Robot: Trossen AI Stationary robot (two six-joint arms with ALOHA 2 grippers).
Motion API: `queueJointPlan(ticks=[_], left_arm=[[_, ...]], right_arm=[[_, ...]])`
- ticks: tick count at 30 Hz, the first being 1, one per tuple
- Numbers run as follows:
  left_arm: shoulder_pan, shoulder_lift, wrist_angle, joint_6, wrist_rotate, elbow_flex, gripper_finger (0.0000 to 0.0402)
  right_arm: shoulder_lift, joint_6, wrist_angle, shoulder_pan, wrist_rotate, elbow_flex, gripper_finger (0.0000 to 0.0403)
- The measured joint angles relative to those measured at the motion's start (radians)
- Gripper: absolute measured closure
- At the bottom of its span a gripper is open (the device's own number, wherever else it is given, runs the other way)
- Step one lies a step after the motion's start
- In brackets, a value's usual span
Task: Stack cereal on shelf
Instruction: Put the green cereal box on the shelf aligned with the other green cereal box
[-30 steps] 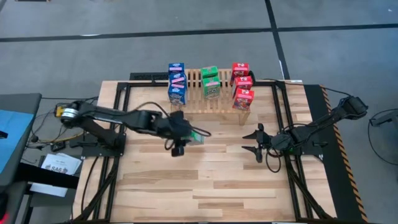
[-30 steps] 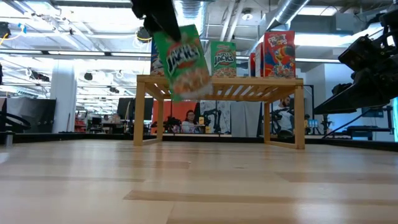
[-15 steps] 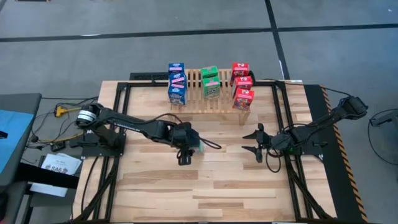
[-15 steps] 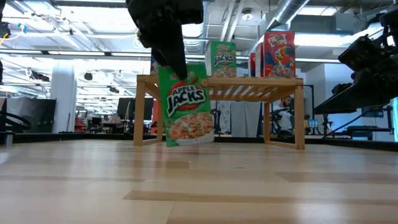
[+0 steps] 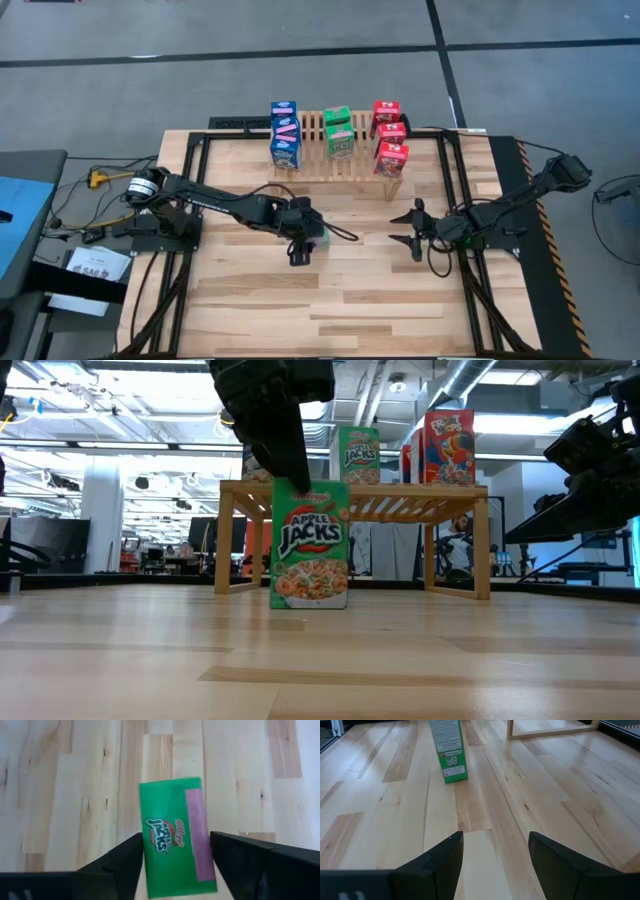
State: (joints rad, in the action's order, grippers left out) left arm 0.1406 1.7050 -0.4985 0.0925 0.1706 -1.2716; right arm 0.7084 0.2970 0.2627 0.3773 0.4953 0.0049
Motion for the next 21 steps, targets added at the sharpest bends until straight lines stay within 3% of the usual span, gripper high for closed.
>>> queueJointPlan(ticks=[10, 17, 21], left_arm=[[0.0, -0.038, -0.015, -0.041, 0.013, 0.0, 0.0105], [0.007, -0.206, -0.058, -0.065, 0.013, 0.013, 0.0095], [0.019, -0.352, 0.027, -0.104, 0.01, 0.126, 0.0095]], right_arm=[[0.0, 0.0, 0.0, 0.0, 0.0, 0.0, 0.0152], [0.0, 0.0, 0.0, 0.0, 0.0, 0.0, 0.0152], [0.0, 0.0, -0.001, 0.0, 0.0, 0.0, 0.0152]])
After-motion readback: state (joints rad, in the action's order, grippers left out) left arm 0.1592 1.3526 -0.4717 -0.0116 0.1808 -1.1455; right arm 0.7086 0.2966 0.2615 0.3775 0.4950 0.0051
